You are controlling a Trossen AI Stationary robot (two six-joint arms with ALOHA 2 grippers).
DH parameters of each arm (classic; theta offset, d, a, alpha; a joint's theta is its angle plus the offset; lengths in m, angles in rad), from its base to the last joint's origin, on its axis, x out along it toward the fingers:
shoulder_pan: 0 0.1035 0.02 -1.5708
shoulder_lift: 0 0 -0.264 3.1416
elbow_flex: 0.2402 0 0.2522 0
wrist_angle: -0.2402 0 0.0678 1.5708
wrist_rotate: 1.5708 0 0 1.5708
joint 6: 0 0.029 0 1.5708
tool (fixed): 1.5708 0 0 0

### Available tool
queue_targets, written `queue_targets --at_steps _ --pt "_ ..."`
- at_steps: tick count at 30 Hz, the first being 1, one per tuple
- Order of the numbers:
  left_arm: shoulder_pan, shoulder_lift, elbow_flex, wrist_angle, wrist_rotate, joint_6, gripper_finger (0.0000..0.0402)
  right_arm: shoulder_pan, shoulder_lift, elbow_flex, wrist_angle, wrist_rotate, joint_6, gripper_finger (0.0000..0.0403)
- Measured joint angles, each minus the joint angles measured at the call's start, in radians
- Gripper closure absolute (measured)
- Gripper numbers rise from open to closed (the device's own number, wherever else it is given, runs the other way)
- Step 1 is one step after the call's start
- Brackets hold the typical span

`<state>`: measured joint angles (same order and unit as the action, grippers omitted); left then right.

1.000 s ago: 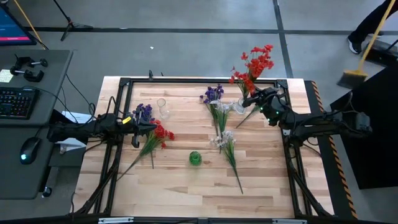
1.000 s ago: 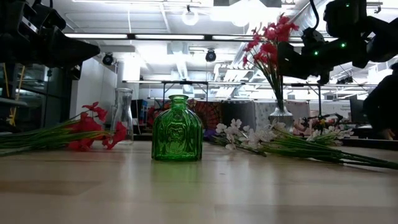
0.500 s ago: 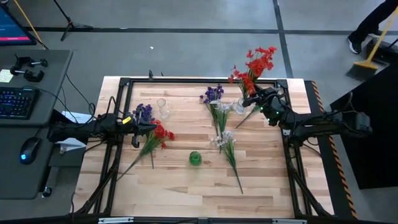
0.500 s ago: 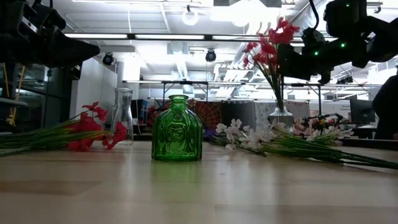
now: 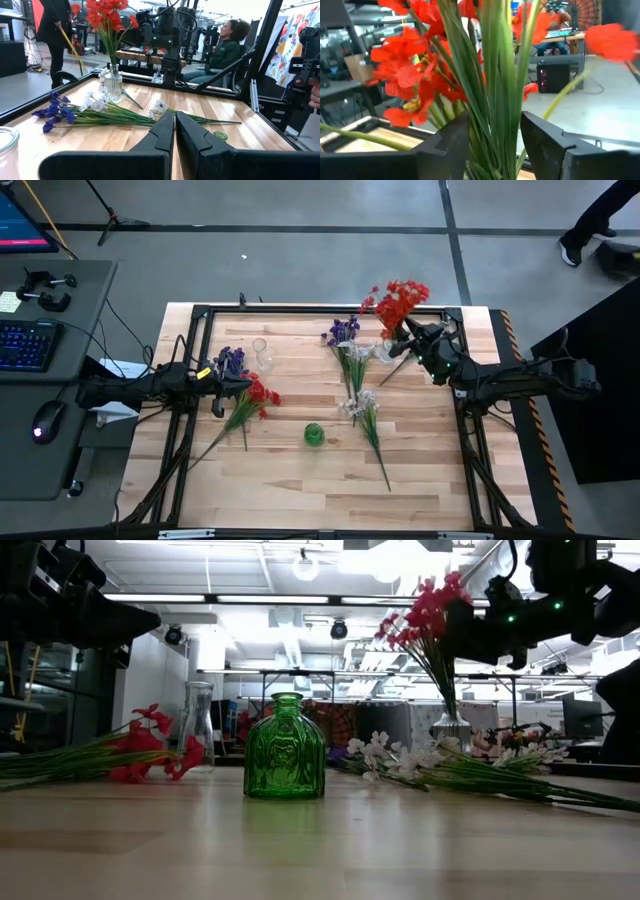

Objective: Sort flowers into vase by color
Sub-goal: Put the right orange flowers into the top right transparent flower vase, then put the orange flowers into the top right transparent flower vase

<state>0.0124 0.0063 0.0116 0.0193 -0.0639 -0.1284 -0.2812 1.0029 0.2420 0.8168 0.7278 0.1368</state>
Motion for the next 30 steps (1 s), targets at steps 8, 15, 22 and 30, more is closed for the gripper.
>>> queue_targets --at_steps 8,15,22,30 --pt "0.000 0.000 0.000 0.000 0.000 0.000 0.0396 0.036 -0.064 0.000 -0.012 0.083 -0.067 0.0237" --pt "0.000 0.000 0.000 0.000 0.000 0.000 0.0396 0.056 -0.137 0.000 -0.039 0.127 -0.101 0.0237" --pt "0.000 0.000 0.000 0.000 0.000 0.000 0.0396 0.055 -0.221 0.000 -0.052 0.135 -0.093 0.0237" --pt "0.000 0.000 0.000 0.000 0.000 0.000 0.0396 0.064 -0.312 0.000 -0.026 0.132 -0.096 0.0237"
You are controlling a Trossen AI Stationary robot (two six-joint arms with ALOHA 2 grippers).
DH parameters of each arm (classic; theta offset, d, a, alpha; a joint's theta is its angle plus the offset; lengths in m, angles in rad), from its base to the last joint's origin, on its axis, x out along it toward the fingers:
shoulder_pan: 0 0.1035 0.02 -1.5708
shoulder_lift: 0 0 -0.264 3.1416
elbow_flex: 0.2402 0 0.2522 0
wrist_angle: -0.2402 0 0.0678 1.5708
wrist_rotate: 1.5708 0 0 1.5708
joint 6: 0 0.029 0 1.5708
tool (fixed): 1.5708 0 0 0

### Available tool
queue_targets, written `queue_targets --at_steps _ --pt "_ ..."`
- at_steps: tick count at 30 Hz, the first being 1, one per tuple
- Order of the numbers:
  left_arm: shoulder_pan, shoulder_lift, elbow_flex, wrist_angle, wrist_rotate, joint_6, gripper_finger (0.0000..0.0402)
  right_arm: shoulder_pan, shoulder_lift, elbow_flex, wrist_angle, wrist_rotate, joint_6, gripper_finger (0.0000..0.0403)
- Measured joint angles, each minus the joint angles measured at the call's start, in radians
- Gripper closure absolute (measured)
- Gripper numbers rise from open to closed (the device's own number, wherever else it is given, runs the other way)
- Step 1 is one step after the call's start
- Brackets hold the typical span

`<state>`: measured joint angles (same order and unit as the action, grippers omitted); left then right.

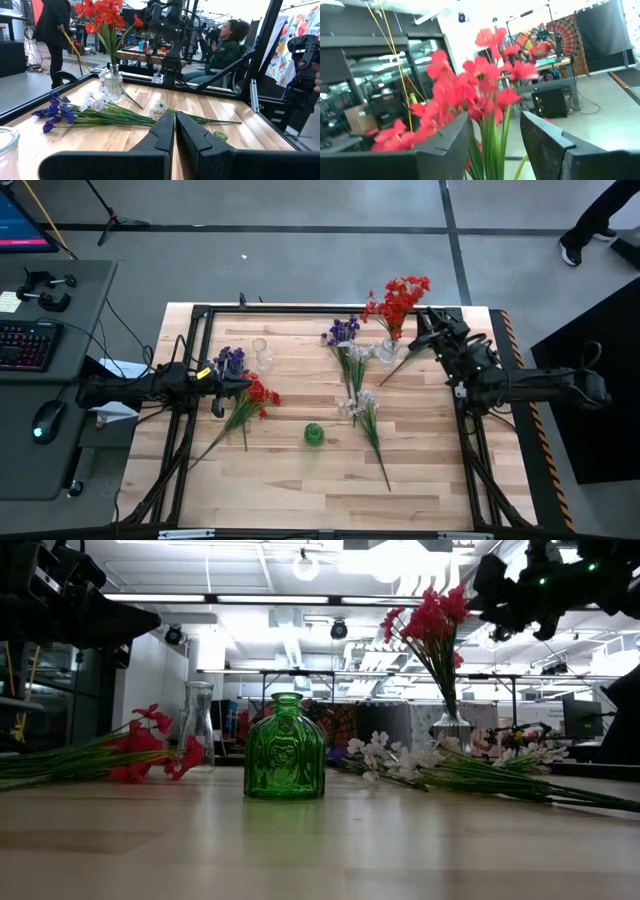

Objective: Sort flowers into vase by color
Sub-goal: Put the orange flowers into the top right transparent flower vase

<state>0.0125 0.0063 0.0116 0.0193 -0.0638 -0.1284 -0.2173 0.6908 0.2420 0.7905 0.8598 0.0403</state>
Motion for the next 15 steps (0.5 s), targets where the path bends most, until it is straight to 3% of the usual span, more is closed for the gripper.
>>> queue_targets --at_steps 12,15 --pt "0.000 0.000 0.000 0.000 0.000 0.000 0.0396 0.077 -0.077 0.000 0.163 -0.004 -0.103 0.0237" --pt "0.000 0.000 0.000 0.000 0.000 0.000 0.0396 0.096 -0.078 0.000 0.240 -0.047 -0.108 0.0237"
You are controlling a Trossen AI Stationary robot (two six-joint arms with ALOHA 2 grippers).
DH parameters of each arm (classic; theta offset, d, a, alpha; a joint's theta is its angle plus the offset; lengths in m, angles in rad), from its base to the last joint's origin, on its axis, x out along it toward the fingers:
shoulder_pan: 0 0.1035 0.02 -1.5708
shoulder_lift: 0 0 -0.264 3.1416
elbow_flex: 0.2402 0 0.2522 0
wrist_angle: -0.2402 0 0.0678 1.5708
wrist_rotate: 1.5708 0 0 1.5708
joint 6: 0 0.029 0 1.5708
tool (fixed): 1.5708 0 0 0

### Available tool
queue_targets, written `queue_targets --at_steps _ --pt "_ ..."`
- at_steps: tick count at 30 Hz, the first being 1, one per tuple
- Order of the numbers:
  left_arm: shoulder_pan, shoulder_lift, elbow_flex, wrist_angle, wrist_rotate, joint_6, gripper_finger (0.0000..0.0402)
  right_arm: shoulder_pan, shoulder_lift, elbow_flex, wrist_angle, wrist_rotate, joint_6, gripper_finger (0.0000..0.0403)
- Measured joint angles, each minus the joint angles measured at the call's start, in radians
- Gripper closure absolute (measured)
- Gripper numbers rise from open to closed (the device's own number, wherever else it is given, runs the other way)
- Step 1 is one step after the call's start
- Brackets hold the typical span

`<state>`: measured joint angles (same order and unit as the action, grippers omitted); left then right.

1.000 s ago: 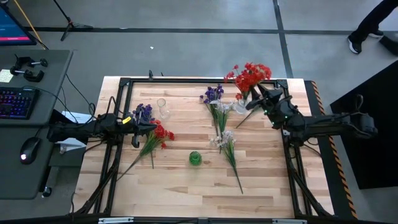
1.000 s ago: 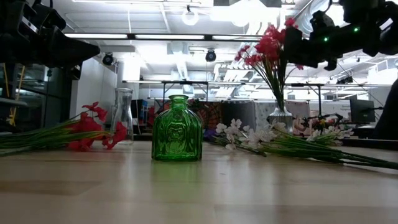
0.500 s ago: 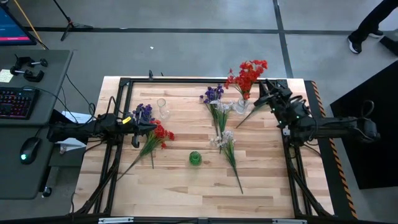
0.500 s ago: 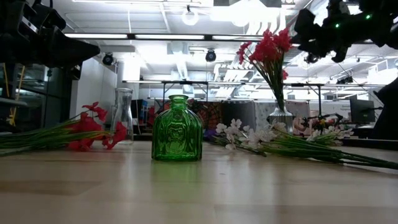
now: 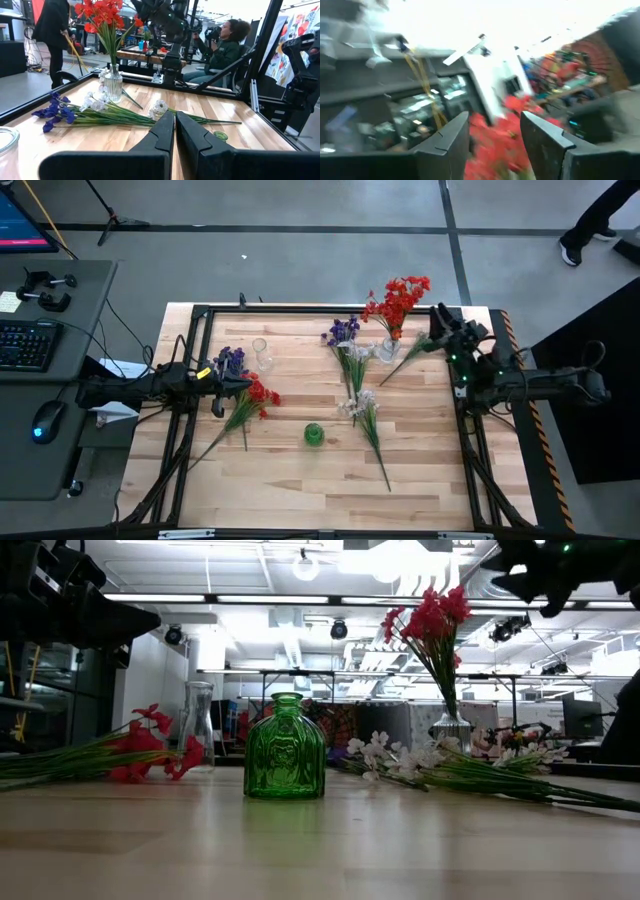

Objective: Sort flowers into vase by color
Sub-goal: Put the orange flowers into the top right transparent flower vase

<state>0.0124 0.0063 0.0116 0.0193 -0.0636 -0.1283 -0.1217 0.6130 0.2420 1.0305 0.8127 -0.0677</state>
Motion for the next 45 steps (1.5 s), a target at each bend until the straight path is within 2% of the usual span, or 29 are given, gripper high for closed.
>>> queue_targets --at_steps 3,6,11,15,20,27,37,42,45 --pt "0.000 0.000 0.000 0.000 0.000 0.000 0.0396 0.017 0.010 0.042 -0.013 -0.083 0.038 0.0237" --pt "0.000 0.000 0.000 0.000 0.000 0.000 0.0396 0.041 0.067 0.162 -0.197 -0.197 0.109 0.0237" --pt "0.000 0.000 0.000 0.000 0.000 0.000 0.0396 0.120 0.302 0.455 -0.667 -0.382 0.184 0.0237" --pt "0.000 0.000 0.000 0.000 0.000 0.000 0.0396 0.178 0.510 0.643 -0.894 -0.479 0.186 0.0237" --pt "0.000 0.000 0.000 0.000 0.000 0.000 0.0396 0.205 0.719 0.791 -1.043 -0.647 0.256 0.0237" --pt "0.000 0.000 0.000 0.000 0.000 0.000 0.0396 0.213 0.961 0.923 -1.049 -0.817 0.451 0.0237" --pt "0.000 0.000 0.000 0.000 0.000 0.000 0.0396 0.288 1.303 1.214 -1.043 -0.840 0.705 0.0237" --pt "0.000 0.000 0.000 0.000 0.000 0.000 0.0396 0.312 1.322 1.349 -1.116 -0.793 0.723 0.0237" --pt "0.000 0.000 0.000 0.015 -0.006 0.000 0.0396 0.319 1.283 1.426 -1.296 -0.708 0.715 0.0237"
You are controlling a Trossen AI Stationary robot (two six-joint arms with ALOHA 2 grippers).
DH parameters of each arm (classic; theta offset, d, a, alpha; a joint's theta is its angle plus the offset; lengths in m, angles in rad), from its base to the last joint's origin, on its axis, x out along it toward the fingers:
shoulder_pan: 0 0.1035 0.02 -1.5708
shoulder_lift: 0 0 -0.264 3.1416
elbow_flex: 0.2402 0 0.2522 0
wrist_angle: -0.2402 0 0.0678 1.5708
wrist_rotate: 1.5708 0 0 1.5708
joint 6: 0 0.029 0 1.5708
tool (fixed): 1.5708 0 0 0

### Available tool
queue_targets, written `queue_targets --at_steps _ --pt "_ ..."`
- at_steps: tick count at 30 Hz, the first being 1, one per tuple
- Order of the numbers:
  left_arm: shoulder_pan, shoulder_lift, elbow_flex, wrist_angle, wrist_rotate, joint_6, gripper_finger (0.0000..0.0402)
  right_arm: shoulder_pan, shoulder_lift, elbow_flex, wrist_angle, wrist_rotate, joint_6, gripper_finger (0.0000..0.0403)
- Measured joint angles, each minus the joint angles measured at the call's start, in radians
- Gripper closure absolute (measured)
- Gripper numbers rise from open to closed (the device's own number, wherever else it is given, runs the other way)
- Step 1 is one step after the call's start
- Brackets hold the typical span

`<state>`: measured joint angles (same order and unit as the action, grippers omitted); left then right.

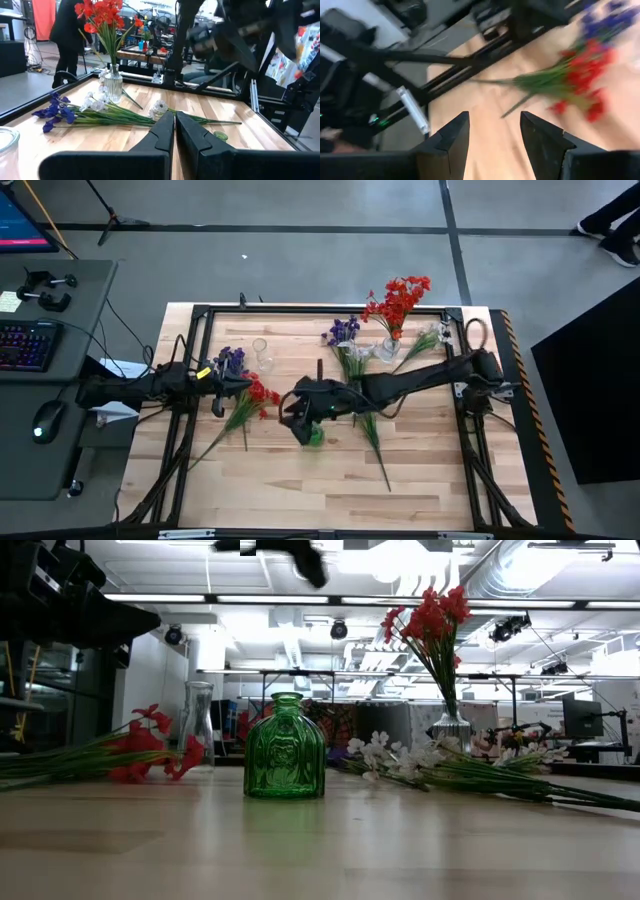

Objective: Sort flowers into vase by color
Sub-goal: Put the orange flowers into the top right transparent flower vase

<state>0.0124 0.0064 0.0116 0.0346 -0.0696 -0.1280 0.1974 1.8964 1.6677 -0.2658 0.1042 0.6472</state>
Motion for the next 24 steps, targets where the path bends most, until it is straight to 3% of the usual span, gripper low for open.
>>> queue_targets --at_steps 2,5,9,11,14,17,24 --pt "0.000 0.000 0.000 0.072 -0.027 -0.012 0.0396 0.003 -0.035 0.046 -0.137 0.056 -0.019 0.0237" --pt "0.000 0.000 0.000 0.242 -0.032 -0.180 0.0396 0.020 -0.091 0.077 -0.344 0.162 -0.033 0.0237" --pt "0.000 0.002 0.001 0.438 -0.060 -0.378 0.0396 0.069 -0.172 0.024 -0.578 0.350 0.031 0.0237" --pt "0.001 0.030 0.025 0.436 -0.090 -0.429 0.0396 0.095 -0.229 -0.039 -0.665 0.419 0.092 0.0237" --pt "0.000 0.131 0.107 0.291 -0.046 -0.449 0.0396 0.119 -0.334 -0.199 -0.707 0.435 0.204 0.0237" --pt "-0.003 0.314 0.225 0.090 0.049 -0.488 0.0392 0.133 -0.465 -0.401 -0.668 0.421 0.285 0.0237" --pt "-0.139 0.760 0.465 -0.349 0.280 -0.715 0.0342 0.135 -0.793 -0.816 -0.350 0.343 0.267 0.0237"
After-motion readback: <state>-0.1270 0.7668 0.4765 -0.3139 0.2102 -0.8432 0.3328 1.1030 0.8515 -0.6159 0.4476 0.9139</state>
